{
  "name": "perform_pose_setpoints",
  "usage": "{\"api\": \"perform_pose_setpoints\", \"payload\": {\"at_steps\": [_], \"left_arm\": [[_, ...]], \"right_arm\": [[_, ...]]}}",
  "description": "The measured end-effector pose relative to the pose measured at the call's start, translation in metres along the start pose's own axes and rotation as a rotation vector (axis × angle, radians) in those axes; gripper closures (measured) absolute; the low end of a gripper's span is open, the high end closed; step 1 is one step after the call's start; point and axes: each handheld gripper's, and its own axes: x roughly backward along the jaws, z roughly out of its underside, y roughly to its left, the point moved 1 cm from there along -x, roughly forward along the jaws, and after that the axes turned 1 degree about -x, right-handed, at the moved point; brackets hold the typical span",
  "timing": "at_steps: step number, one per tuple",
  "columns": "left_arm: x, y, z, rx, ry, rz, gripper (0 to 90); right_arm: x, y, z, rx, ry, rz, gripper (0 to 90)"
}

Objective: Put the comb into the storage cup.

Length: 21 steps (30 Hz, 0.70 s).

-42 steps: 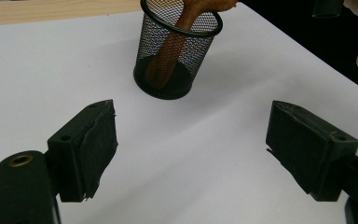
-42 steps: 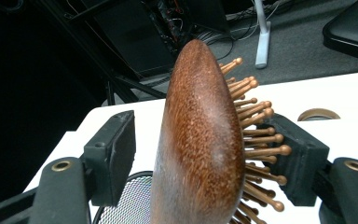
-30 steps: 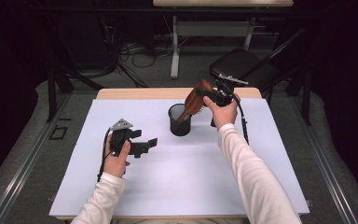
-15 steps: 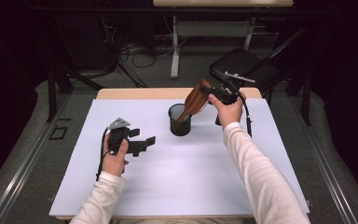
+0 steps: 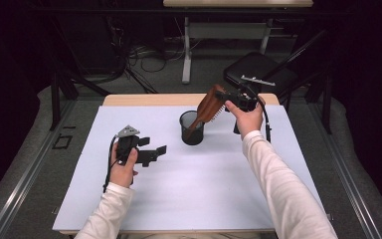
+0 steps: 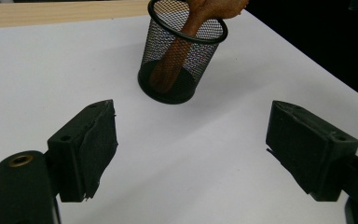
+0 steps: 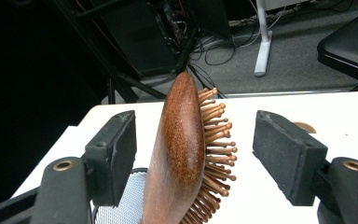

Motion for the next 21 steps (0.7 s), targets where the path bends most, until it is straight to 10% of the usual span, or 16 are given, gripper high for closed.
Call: {"api": "perform_pose_setpoints", "payload": {"at_steps": [21], "left_arm": [[0.003,0.0,0.0,0.001,-0.002,-0.009,16.5]], "right_arm": [[0.016,-0.006,-0.007,0.029,0.022,-0.014,31.9]]}}
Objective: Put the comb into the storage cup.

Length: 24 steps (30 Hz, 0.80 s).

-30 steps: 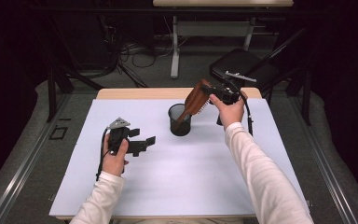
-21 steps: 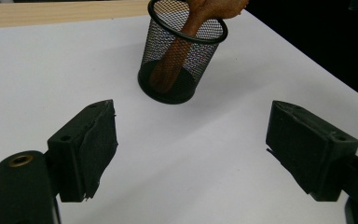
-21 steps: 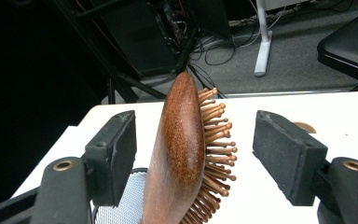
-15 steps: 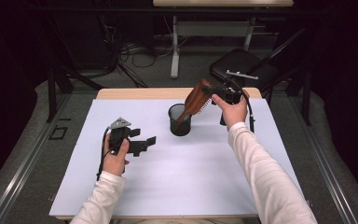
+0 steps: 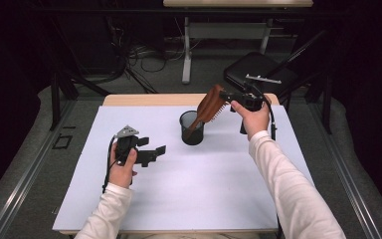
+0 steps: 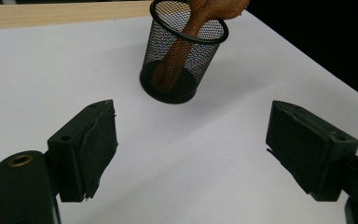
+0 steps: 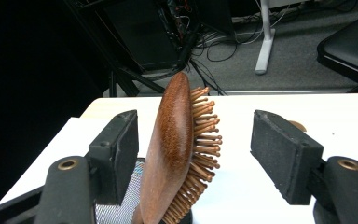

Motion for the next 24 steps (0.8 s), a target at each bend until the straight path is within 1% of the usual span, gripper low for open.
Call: {"api": "perform_pose_setpoints", "payload": {"at_steps": [2,4,9,14,17,18,19,20,22,23,24], "left_arm": [[0.0004,-0.0002,0.0002,0.003,-0.002,0.001,16.5],[0.001,-0.0002,0.0003,0.003,-0.003,0.001,16.5],[0.0016,0.0003,0.0003,-0.003,-0.002,-0.002,16.5],[0.0026,0.0002,0.0002,0.0,-0.005,-0.005,16.5],[0.003,0.0001,0.0003,-0.001,-0.005,-0.006,16.5],[0.003,0.0,0.0004,-0.001,-0.004,-0.006,16.5],[0.003,-0.0002,0.0004,-0.002,-0.003,-0.007,16.5],[0.003,-0.0004,0.0005,-0.003,-0.003,-0.007,16.5],[0.0032,-0.0009,0.0006,-0.005,-0.001,-0.007,16.5],[0.0034,-0.001,0.0006,-0.007,-0.002,-0.007,16.5],[0.0035,-0.0012,0.0007,-0.005,-0.003,-0.007,16.5]], "right_arm": [[0.0018,-0.0014,-0.0007,0.017,-0.002,0.01,30.6],[0.0024,-0.0018,-0.0008,0.019,0.002,0.008,30.2],[0.0058,-0.0028,-0.0014,0.047,0.007,0.013,28.9],[0.008,-0.0021,-0.002,0.056,0.005,0.002,28.1],[0.0087,-0.0006,-0.0017,0.058,0.02,-0.009,27.9],[0.0091,0.0003,-0.0013,0.075,0.029,-0.006,27.4],[0.0091,0.0003,-0.0013,0.075,0.029,-0.006,27.4],[0.0094,0.0013,-0.0008,0.085,0.037,0.0,24.5],[0.0094,0.0016,-0.0006,0.09,0.039,0.001,23.6],[0.0102,0.0028,-0.0006,0.106,0.046,0.007,23.6],[0.0102,0.0028,-0.0006,0.106,0.046,0.007,23.6]]}}
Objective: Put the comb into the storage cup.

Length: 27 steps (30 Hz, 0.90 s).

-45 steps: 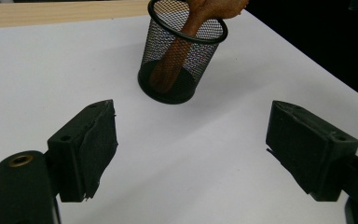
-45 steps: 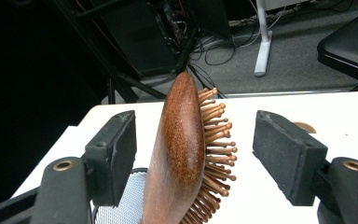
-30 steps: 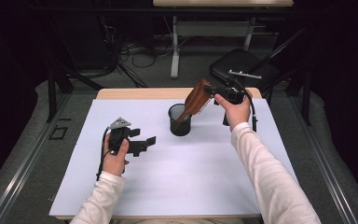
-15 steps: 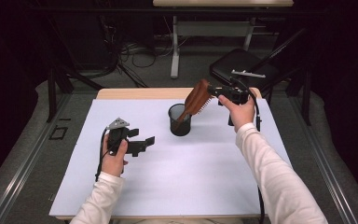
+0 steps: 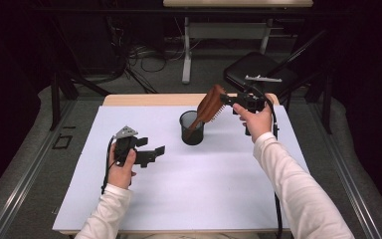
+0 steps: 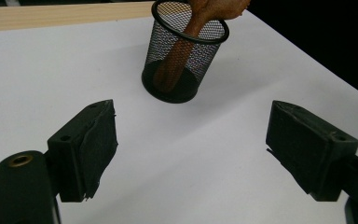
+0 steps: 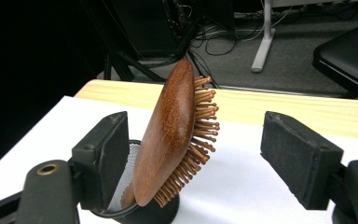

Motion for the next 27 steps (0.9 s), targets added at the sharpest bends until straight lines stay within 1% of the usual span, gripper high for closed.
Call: {"api": "perform_pose_setpoints", "payload": {"at_steps": [3,9,12,17,21,27], "left_arm": [[0.001,0.0,0.0,-0.001,-0.001,0.0,16.5],[0.002,0.001,0.0,0.0,-0.003,-0.001,16.5],[0.002,0.001,0.0,0.003,-0.002,-0.002,16.5],[0.003,0.001,0.0,0.002,-0.002,0.0,16.5],[0.003,0.001,0.0,0.003,-0.002,-0.001,16.5],[0.004,0.001,0.0,0.0,-0.005,-0.002,16.5]], "right_arm": [[0.001,0.001,0.0,0.024,0.006,0.009,21.6],[0.003,0.003,0.001,0.057,0.049,0.017,18.4],[0.004,0.003,0.002,0.084,0.062,0.024,15.7],[0.007,0.005,0.002,0.091,0.074,0.013,14.2],[0.008,0.007,0.004,0.104,0.085,0.027,13.0],[0.011,0.009,0.007,0.115,0.097,0.012,12.2]]}}
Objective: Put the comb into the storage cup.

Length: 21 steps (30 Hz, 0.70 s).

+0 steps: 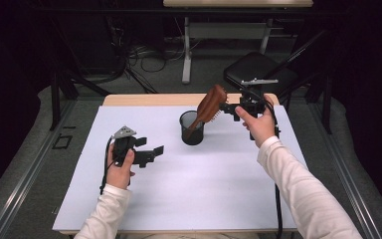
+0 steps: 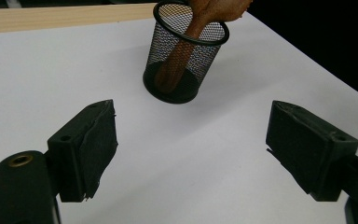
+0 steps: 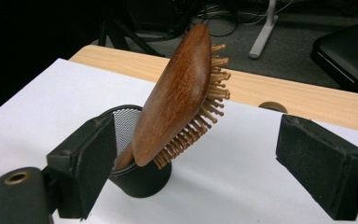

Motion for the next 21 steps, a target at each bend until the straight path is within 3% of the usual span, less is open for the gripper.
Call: {"api": "perform_pose_setpoints", "payload": {"at_steps": [21], "left_arm": [[0.001,0.001,-0.001,0.0,0.0,0.004,16.5]], "right_arm": [[0.017,0.003,0.03,0.032,0.013,-0.061,12.2]]}}
